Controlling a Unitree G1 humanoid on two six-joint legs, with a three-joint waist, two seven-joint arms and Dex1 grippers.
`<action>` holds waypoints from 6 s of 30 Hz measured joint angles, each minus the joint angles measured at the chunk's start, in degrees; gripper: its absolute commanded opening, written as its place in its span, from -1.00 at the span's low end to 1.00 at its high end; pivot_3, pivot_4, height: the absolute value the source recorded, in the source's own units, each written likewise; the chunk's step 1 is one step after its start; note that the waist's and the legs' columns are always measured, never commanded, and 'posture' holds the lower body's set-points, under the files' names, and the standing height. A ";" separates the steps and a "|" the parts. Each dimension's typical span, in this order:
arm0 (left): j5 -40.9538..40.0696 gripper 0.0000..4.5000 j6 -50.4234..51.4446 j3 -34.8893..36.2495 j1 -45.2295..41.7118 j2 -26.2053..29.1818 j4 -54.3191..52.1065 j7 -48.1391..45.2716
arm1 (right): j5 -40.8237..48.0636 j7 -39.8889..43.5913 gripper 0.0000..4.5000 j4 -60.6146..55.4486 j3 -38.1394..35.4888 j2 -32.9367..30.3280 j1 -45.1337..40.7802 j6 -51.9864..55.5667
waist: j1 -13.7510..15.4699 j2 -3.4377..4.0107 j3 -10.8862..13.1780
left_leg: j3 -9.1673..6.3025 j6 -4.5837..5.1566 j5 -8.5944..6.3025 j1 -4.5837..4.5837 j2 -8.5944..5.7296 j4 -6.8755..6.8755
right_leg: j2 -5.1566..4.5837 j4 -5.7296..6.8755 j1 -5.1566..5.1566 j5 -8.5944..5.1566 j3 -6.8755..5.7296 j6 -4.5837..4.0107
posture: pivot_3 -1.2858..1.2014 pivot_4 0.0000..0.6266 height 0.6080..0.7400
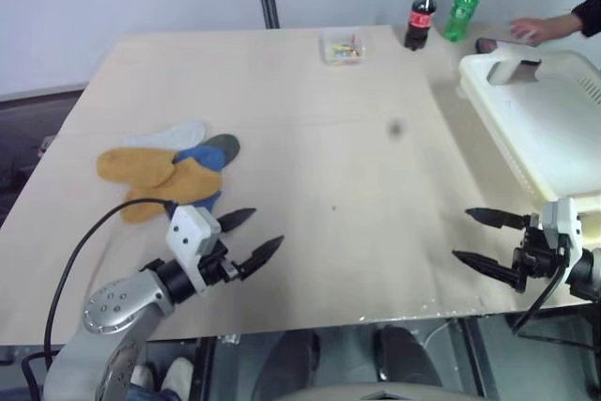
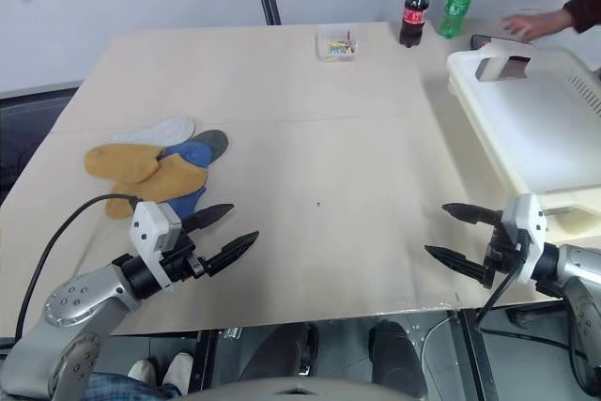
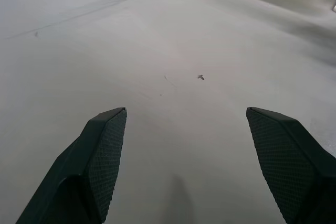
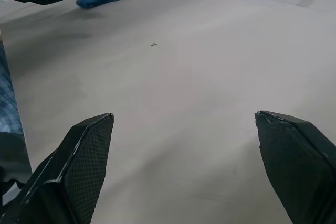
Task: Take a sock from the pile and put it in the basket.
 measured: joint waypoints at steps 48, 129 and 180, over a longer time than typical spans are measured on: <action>15.76 0.74 -14.83 10.69 -15.81 2.78 29.23 11.99 | 10.45 -1.14 0.99 -11.01 3.05 2.18 -6.80 6.56 | 0.14 -0.07 0.03 | -0.08 -0.01 0.00 -0.13 -0.03 0.00 | -0.01 -0.03 -0.15 0.00 -0.07 0.01 | 0.03 -0.52 1.00; 15.65 0.98 -6.29 -20.66 -55.63 -12.75 60.32 3.09 | 6.03 -6.63 1.00 -12.03 5.36 4.93 -4.65 4.30 | 0.06 -0.27 -0.01 | 0.01 -0.24 0.16 -0.25 -0.38 0.14 | 0.04 0.22 -0.35 0.01 0.07 0.03 | 0.03 -0.52 1.00; -0.34 0.98 7.17 10.90 -11.23 -1.66 14.24 -1.60 | 6.49 -4.98 1.00 -9.76 5.47 2.84 -7.23 6.18 | 0.00 -0.26 -0.02 | 0.04 -0.04 0.02 -0.24 -0.02 0.08 | -0.08 0.25 -0.43 0.01 0.11 0.02 | 0.03 -0.52 1.00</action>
